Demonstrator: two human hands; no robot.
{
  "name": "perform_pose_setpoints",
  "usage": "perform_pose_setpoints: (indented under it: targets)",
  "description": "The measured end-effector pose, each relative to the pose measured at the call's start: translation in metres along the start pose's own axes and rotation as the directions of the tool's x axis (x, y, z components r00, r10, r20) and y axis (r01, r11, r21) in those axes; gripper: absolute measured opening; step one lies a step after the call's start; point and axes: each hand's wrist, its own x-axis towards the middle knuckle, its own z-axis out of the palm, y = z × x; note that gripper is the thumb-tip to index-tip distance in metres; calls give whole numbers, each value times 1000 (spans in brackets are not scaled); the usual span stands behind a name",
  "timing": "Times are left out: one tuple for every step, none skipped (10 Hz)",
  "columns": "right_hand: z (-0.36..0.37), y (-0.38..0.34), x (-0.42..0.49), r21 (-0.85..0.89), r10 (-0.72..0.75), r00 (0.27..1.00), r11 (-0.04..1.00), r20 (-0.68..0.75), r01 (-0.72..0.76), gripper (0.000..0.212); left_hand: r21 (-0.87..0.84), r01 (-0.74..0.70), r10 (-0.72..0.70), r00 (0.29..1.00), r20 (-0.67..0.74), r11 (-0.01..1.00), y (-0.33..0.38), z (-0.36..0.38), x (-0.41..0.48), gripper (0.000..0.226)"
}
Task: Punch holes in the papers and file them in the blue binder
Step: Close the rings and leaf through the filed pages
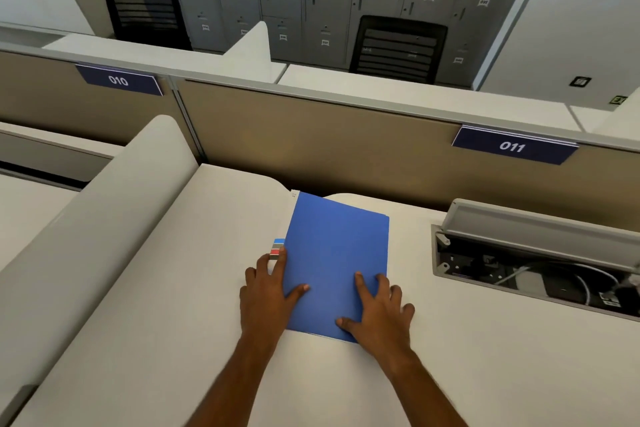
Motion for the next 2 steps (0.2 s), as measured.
perform_pose_setpoints:
  targets:
    - [-2, 2, 7, -6, 2, 1000, 1000, -26, -2, 103, 15, 1, 0, 999, -33, 1000, 3, 4, 3, 92]
    - [-7, -2, 2, -14, 6, 1000, 1000, -26, -6, 104, 37, -14, 16, 999, -47, 999, 1, 1, 1, 93]
